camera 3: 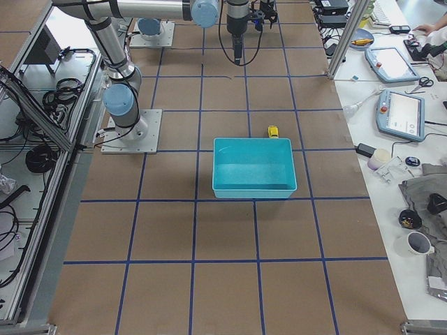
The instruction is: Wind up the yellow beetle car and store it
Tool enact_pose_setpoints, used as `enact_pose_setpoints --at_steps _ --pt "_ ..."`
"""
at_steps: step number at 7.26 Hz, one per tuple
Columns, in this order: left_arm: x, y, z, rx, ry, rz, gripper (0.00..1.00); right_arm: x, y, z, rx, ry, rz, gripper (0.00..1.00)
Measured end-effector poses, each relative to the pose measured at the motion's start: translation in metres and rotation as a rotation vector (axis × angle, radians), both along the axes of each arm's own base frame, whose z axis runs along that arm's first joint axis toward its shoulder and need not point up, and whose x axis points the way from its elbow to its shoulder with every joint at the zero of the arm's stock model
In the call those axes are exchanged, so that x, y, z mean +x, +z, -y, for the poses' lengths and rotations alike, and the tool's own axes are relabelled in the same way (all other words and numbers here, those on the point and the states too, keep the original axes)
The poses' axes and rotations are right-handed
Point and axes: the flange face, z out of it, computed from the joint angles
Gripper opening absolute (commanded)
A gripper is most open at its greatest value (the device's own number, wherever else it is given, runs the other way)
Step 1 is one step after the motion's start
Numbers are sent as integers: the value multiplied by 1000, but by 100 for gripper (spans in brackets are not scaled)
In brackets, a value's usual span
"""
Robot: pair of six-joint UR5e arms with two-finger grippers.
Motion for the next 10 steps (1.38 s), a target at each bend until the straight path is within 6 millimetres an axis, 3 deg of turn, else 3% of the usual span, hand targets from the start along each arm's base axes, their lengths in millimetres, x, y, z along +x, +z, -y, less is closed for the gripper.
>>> enact_pose_setpoints --at_steps 2,4,5,7,10 --pt "0 3 0 -5 11 1 100 -6 -12 16 -1 149 -16 100" --pt "-14 34 0 -22 98 2 100 -15 -38 40 7 348 -24 100" --pt "-30 66 -6 -9 166 -8 100 -21 -58 48 8 426 -29 100" --pt "-65 148 -27 22 371 -100 100 -45 -122 68 -18 562 -60 100" --pt "-112 250 -91 49 725 -176 100 -96 -181 98 -39 1051 -146 100"
